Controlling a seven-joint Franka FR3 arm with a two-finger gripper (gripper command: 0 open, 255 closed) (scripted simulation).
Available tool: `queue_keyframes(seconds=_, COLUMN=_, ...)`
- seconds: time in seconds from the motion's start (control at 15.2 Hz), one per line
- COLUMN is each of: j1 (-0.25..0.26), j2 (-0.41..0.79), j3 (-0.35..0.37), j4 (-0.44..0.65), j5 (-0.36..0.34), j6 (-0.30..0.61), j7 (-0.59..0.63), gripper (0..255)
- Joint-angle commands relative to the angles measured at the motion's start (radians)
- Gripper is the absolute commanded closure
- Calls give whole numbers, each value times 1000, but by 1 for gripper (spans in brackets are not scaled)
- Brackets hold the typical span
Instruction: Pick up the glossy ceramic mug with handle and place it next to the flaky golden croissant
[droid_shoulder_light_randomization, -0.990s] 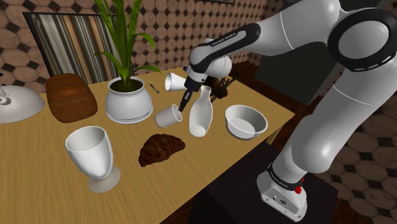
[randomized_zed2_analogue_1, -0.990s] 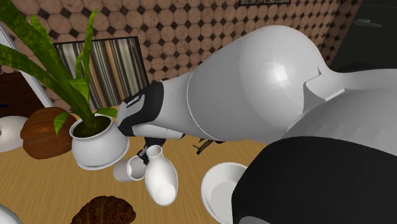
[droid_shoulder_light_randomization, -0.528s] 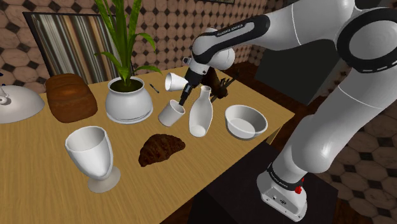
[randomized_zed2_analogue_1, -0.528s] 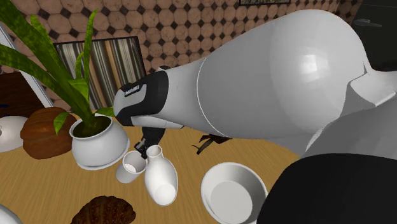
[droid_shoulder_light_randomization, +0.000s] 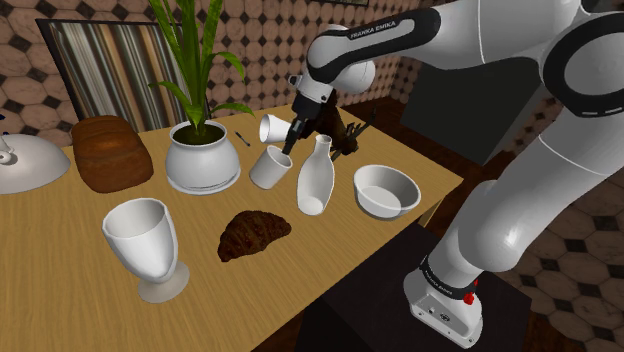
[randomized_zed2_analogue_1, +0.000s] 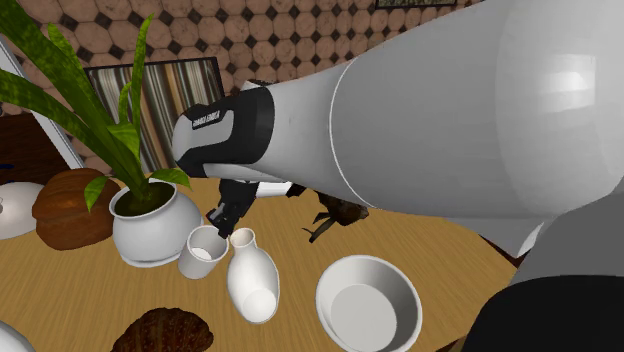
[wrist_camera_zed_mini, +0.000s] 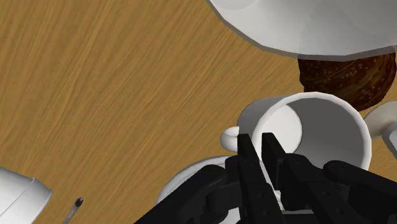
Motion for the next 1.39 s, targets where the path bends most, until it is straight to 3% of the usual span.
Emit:
queue_keyframes(seconds=0.0, j1=-1, j2=-11, j3=0, j4=15, j5=-8, j6=-24, j7=13, gripper=255)
queue_keyframes(seconds=0.26, j1=-3, j2=-26, j3=-1, j4=42, j5=-20, j6=-63, j7=31, gripper=255)
queue_keyframes(seconds=0.53, j1=-26, j2=138, j3=-31, j4=240, j5=-21, j6=-115, j7=-5, gripper=255)
queue_keyframes(seconds=1.32, j1=-22, j2=196, j3=-25, j4=150, j5=22, j6=22, j7=-72, gripper=255)
